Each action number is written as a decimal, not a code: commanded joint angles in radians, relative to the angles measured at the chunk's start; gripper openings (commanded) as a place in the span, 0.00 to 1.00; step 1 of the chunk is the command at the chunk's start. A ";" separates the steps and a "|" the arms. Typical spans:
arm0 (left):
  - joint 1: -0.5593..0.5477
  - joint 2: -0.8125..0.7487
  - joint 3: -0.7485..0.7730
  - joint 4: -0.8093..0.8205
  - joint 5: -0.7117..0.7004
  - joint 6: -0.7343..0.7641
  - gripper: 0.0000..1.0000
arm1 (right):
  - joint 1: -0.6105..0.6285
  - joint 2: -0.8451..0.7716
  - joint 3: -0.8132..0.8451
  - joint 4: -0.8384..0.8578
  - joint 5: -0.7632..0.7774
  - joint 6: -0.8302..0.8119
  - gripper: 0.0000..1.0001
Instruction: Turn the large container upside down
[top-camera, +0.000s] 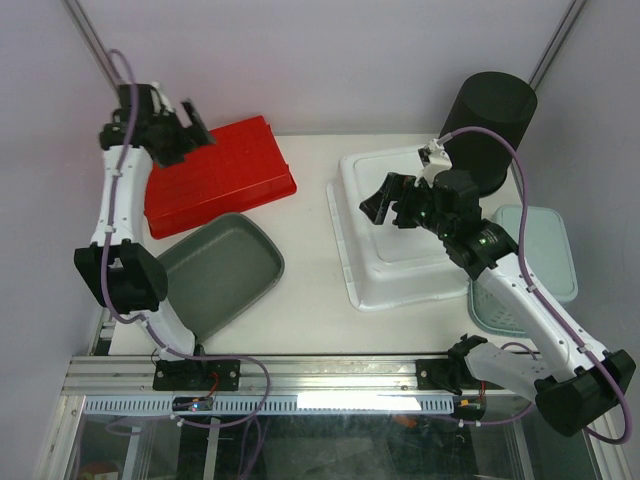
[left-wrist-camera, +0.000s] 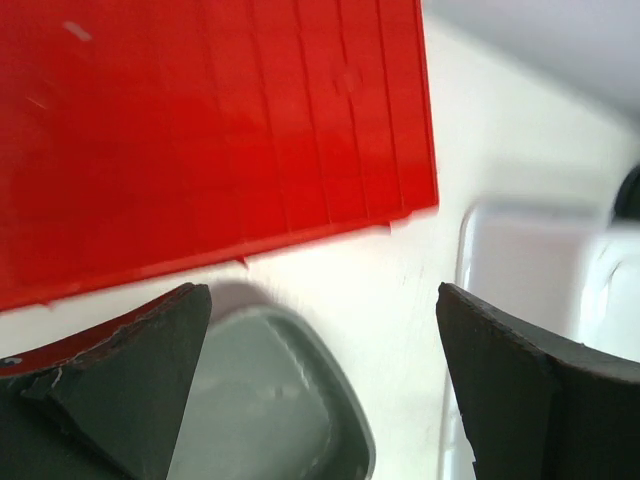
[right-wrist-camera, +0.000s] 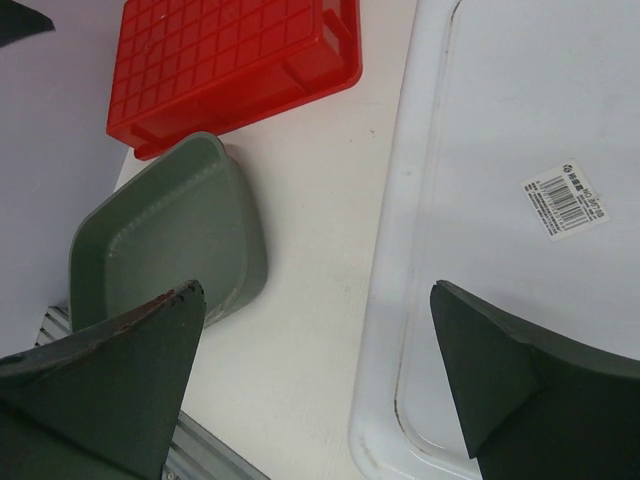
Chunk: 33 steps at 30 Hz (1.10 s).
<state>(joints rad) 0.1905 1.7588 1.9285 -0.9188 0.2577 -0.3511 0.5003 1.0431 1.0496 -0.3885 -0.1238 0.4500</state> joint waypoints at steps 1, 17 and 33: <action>-0.237 -0.149 -0.152 -0.005 -0.268 0.103 0.99 | 0.005 -0.040 0.021 -0.017 0.091 -0.034 0.99; -0.884 -0.486 -0.792 -0.036 -0.497 -0.150 0.99 | 0.001 -0.060 0.045 -0.064 0.404 -0.063 0.99; -1.063 -0.187 -0.925 0.111 -0.572 -0.243 0.53 | -0.001 -0.061 0.023 -0.069 0.396 -0.052 0.99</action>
<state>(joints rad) -0.8688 1.5345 0.9985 -0.9112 -0.3126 -0.5835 0.5011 1.0103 1.0504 -0.4919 0.2481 0.3946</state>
